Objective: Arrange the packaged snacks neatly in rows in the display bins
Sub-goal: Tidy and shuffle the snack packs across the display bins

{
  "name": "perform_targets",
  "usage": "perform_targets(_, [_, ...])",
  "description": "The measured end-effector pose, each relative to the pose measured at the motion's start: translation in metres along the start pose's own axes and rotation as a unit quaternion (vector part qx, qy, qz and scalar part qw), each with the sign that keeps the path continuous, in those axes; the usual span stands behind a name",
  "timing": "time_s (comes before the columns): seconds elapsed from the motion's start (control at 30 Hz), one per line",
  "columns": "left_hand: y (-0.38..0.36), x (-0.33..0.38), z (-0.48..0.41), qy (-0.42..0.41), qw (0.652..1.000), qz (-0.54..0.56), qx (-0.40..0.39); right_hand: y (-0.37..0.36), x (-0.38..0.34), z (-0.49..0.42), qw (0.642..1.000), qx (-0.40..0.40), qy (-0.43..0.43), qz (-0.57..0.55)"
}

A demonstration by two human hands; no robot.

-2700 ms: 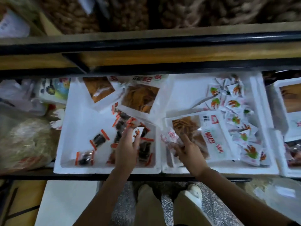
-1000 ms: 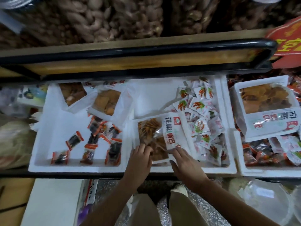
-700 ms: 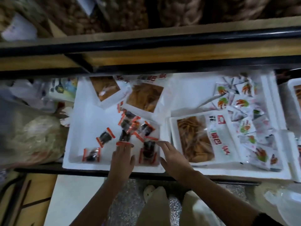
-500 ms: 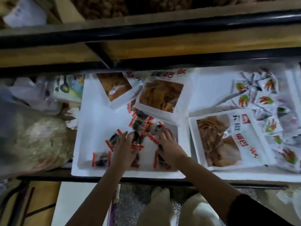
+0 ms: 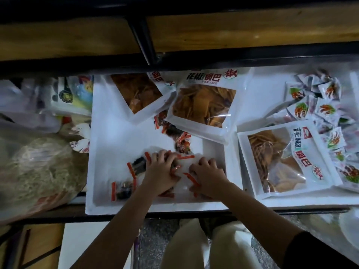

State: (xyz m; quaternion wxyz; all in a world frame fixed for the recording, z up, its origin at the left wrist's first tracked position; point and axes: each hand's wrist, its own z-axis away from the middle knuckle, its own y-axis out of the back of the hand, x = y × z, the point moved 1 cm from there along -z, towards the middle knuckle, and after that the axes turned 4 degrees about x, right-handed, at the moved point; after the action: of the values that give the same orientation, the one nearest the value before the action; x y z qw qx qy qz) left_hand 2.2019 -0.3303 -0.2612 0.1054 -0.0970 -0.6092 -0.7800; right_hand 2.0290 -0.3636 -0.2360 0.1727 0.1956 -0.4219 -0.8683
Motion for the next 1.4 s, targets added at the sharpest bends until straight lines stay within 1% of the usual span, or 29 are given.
perform_targets(0.07, [-0.002, 0.001, 0.011, 0.002, 0.999, -0.026, -0.024, 0.002, -0.001, 0.001, 0.999, -0.008, 0.015, 0.031])
perform_targets(0.13, [-0.002, 0.003, 0.015, 0.027, 0.999, -0.008, -0.046, 0.005, 0.000, 0.001, 0.999, -0.013, 0.027, 0.034])
perform_targets(0.23, [-0.001, 0.005, 0.018, 0.059, 0.995, 0.081, -0.023, 0.009, 0.004, 0.002, 0.999, -0.018, 0.044, 0.003])
perform_targets(0.33, [0.006, 0.001, 0.019, 0.087, 0.978, 0.188, 0.021, 0.012, 0.005, 0.005, 0.995, 0.006, 0.042, -0.095])
perform_targets(0.37, [0.008, 0.000, 0.021, 0.091, 0.973, 0.211, 0.030, 0.013, 0.004, 0.006, 0.993, 0.013, 0.040, -0.111])
perform_targets(0.4, [0.010, 0.000, 0.024, 0.096, 0.969, 0.224, 0.035, 0.013, 0.004, 0.008, 0.993, 0.016, 0.043, -0.106])
perform_targets(0.47, [0.012, -0.001, 0.033, 0.112, 0.967, 0.227, 0.041, 0.012, 0.004, 0.013, 0.996, 0.009, 0.061, -0.062])
perform_targets(0.6, [0.016, -0.002, 0.046, 0.141, 0.972, 0.181, 0.059, 0.007, 0.013, 0.021, 0.995, 0.020, 0.099, -0.005])
perform_targets(0.67, [0.020, -0.001, 0.047, 0.151, 0.970, 0.180, 0.055, 0.011, 0.014, 0.023, 0.992, 0.018, 0.122, 0.017])
perform_targets(0.73, [0.021, -0.002, 0.047, 0.167, 0.968, 0.181, 0.043, 0.016, 0.011, 0.024, 0.989, 0.000, 0.140, 0.050])
perform_targets(0.8, [0.024, -0.003, 0.048, 0.179, 0.963, 0.194, 0.051, 0.020, 0.010, 0.025, 0.984, -0.011, 0.156, 0.084])
perform_targets(0.9, [0.031, -0.001, 0.051, 0.207, 0.947, 0.231, 0.078, 0.023, 0.011, 0.026, 0.977, 0.018, 0.180, 0.117])
perform_targets(0.97, [0.042, 0.005, 0.052, 0.225, 0.933, 0.257, 0.111, 0.025, 0.013, 0.027, 0.977, 0.038, 0.187, 0.093])
perform_targets(1.03, [0.057, 0.016, 0.053, 0.238, 0.916, 0.287, 0.145, 0.030, 0.016, 0.027, 0.985, 0.043, 0.163, 0.039])
perform_targets(1.1, [0.068, 0.027, 0.053, 0.245, 0.896, 0.323, 0.183, 0.039, 0.019, 0.029, 0.989, 0.063, 0.118, -0.070])
perform_targets(1.13, [0.073, 0.034, 0.054, 0.243, 0.886, 0.339, 0.202, 0.044, 0.022, 0.031, 0.983, 0.088, 0.093, -0.128])
perform_targets(1.2, [0.079, 0.049, 0.052, 0.229, 0.879, 0.349, 0.231, 0.053, 0.030, 0.038, 0.963, 0.143, 0.030, -0.225])
perform_targets(1.27, [0.081, 0.066, 0.049, 0.216, 0.873, 0.360, 0.246, 0.062, 0.041, 0.049, 0.938, 0.186, -0.020, -0.292])
perform_targets(1.4, [0.082, 0.113, 0.036, 0.203, 0.872, 0.370, 0.248, 0.074, 0.082, 0.069, 0.891, 0.235, -0.066, -0.383])
